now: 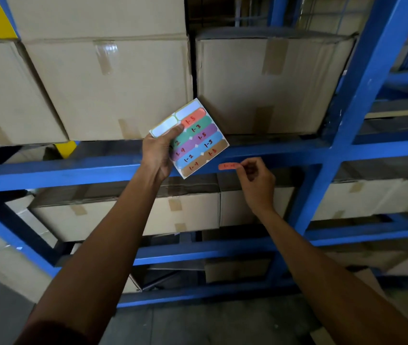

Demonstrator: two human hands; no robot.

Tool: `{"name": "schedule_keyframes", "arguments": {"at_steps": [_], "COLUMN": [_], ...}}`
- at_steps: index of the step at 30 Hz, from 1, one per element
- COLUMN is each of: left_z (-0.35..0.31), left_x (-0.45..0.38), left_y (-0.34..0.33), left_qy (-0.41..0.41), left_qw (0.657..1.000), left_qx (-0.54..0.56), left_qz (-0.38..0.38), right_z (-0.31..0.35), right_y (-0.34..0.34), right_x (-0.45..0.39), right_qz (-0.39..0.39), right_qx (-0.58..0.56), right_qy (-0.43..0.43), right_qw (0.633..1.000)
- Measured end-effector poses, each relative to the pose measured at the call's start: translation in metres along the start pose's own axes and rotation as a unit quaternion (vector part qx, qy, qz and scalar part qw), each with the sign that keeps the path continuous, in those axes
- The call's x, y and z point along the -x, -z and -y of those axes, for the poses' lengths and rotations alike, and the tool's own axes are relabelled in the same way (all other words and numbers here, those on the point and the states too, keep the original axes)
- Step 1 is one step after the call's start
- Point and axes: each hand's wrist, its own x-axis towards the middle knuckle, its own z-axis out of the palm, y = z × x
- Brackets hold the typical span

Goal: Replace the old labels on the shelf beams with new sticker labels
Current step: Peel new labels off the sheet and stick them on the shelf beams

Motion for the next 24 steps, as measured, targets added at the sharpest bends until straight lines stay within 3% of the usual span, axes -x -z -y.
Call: {"name": "schedule_keyframes", "arguments": {"at_steps": [24], "left_z": [-0.001], "left_x": [0.000], "left_y": [-0.004], "left_qy": [0.007], "left_qw": [1.000], "left_qx": [-0.011], "left_qz": [0.015], "right_z": [0.002], "right_y": [-0.021], "right_x": [0.005], "right_qz": [-0.093], "right_qx": [0.019], "right_qy": [-0.061], "right_qw": [0.994]}}
